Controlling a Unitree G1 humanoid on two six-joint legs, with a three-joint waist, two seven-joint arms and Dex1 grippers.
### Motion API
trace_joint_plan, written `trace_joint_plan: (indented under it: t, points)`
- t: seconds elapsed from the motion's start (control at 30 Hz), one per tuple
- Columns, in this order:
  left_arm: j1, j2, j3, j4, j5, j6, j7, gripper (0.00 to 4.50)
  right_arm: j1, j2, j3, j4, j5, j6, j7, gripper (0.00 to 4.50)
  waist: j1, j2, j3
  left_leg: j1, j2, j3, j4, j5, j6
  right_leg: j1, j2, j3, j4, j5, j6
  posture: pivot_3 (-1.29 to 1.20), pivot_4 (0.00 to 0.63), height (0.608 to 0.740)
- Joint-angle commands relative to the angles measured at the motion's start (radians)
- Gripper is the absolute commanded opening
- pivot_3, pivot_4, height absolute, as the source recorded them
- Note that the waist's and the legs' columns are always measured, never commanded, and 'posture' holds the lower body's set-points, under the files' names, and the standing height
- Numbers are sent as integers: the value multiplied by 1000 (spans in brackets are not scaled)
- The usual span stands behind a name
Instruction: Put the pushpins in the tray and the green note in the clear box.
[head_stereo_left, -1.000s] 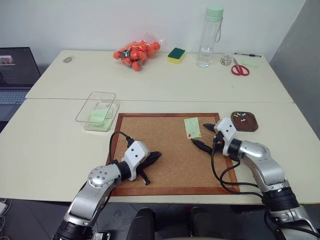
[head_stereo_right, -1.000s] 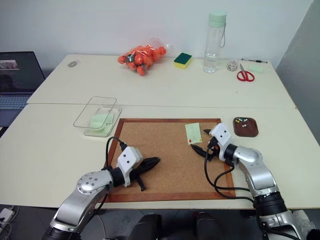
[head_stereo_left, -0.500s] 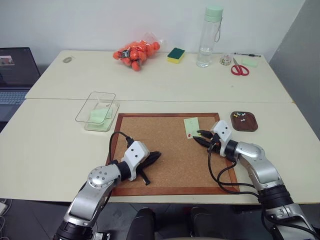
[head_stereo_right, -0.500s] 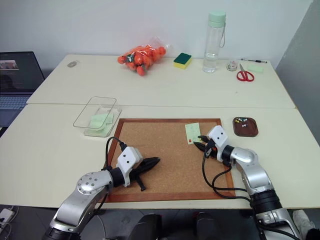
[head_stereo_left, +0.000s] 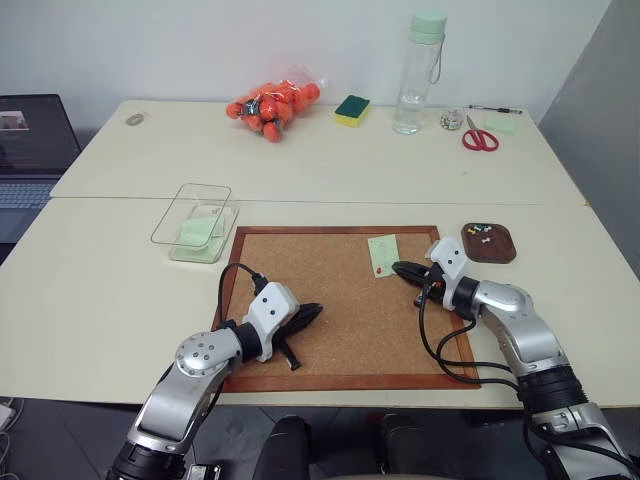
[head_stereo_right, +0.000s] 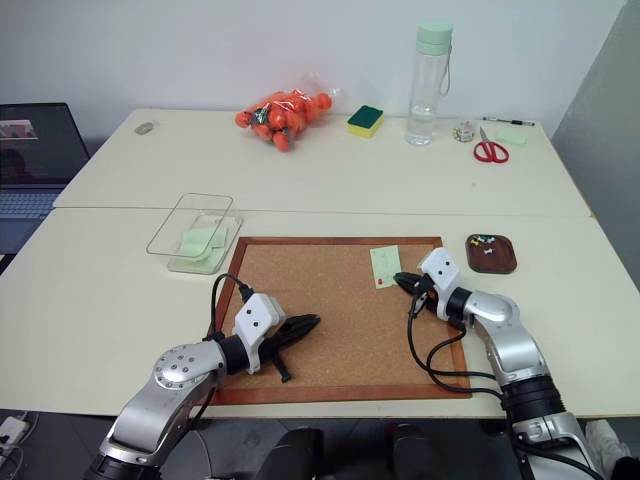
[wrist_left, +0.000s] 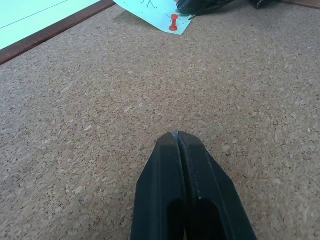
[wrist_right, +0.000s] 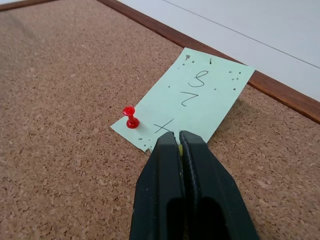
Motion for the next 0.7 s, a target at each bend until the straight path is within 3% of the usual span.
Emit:
trace_joint_plan:
  t: [0.03, 0.3, 0.43, 0.7]
  points:
    - [18, -2, -28, 14, 17, 8, 0, 0, -23, 19, -51, -120, 75, -10, 9, 7, -1, 0, 0, 0, 0, 0, 0, 0, 0, 0, 0, 0, 0, 0, 0, 0, 150, 740]
    - [18, 1, -31, 15, 14, 11, 0, 0, -8, 35, -71, -182, 104, 23, -23, 7, -1, 0, 0, 0, 0, 0, 0, 0, 0, 0, 0, 0, 0, 0, 0, 0, 150, 740]
    - [20, 1, -31, 14, 14, 11, 2, 0, -12, 33, -149, -188, 135, 52, -90, 7, 0, 0, 0, 0, 0, 0, 0, 0, 0, 0, 0, 0, 0, 0, 0, 0, 150, 740]
    - [25, -3, -38, 18, 18, 3, 6, 0, -7, -64, -301, -23, 85, 52, -205, 7, -1, 1, 0, 0, 0, 1, 0, 0, 0, 0, -1, 0, 0, 0, 0, 0, 150, 740]
